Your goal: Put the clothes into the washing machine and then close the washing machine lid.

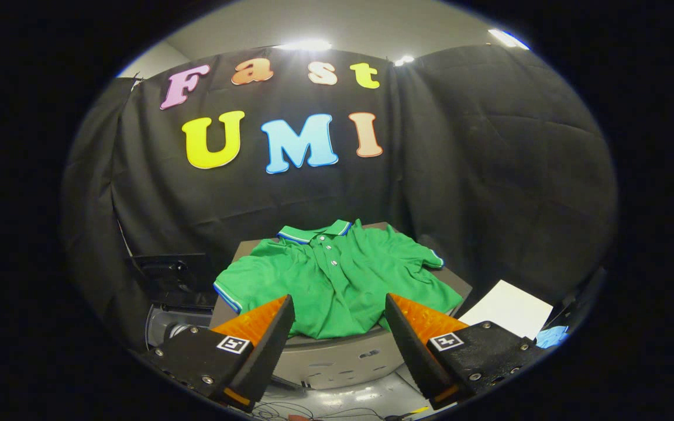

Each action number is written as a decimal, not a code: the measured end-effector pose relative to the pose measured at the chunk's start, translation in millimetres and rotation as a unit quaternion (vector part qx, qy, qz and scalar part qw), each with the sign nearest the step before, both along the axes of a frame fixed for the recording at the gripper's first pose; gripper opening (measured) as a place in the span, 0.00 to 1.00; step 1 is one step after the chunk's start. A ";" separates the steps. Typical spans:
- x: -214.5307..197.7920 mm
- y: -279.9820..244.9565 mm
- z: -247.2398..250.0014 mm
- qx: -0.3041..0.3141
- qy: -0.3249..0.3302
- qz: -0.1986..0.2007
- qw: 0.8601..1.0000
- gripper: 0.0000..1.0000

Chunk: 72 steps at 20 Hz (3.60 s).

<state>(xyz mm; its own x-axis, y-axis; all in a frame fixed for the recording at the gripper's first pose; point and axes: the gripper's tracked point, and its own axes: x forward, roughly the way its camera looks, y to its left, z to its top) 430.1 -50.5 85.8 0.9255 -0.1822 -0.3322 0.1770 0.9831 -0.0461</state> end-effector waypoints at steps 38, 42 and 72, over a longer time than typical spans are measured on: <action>137.5 -14.2 -29.6 0.030 0.225 0.016 0.974 0.01; 138.4 2.4 17.2 0.038 0.195 0.012 0.980 0.01; 59.7 395.7 27.8 -0.002 0.156 0.140 0.978 0.01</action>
<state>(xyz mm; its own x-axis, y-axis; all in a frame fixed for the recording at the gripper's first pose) 489.8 345.3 113.6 0.7927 0.0617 -0.6064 -0.1218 0.9908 -0.0585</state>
